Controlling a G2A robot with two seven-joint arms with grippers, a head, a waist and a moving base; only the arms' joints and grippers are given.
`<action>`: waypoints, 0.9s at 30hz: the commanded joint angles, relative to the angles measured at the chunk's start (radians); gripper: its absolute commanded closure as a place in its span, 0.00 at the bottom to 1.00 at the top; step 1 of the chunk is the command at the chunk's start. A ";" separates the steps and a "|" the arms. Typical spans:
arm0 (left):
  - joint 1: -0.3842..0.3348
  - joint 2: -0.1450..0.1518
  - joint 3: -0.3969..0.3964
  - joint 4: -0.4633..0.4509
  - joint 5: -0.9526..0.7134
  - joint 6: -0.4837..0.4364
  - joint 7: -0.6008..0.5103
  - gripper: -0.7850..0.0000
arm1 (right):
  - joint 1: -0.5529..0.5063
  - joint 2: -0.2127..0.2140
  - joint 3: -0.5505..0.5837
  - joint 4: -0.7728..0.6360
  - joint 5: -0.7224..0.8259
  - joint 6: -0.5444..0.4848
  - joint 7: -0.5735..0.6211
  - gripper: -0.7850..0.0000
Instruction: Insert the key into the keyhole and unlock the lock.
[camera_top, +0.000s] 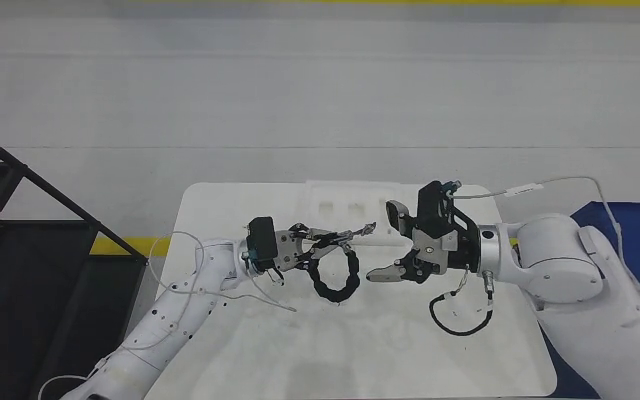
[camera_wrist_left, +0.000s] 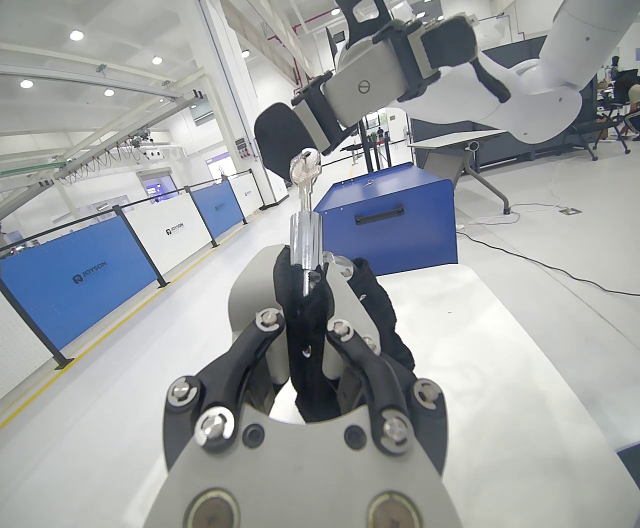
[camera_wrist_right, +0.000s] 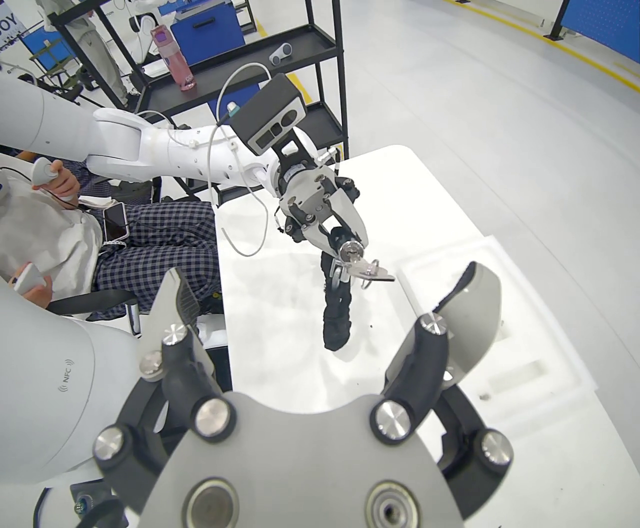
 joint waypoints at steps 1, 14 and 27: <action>0.006 0.001 -0.005 -0.009 0.002 0.004 -0.024 1.00 | 0.000 0.000 0.000 0.000 0.000 0.000 0.000 0.00; 0.006 0.004 -0.026 -0.049 -0.097 -0.086 -0.200 1.00 | 0.061 0.008 -0.051 -0.043 -0.335 -0.109 0.105 0.00; -0.009 -0.005 -0.014 -0.042 -0.139 -0.085 -0.262 1.00 | 0.108 -0.005 -0.158 -0.057 -0.396 -0.094 0.066 0.00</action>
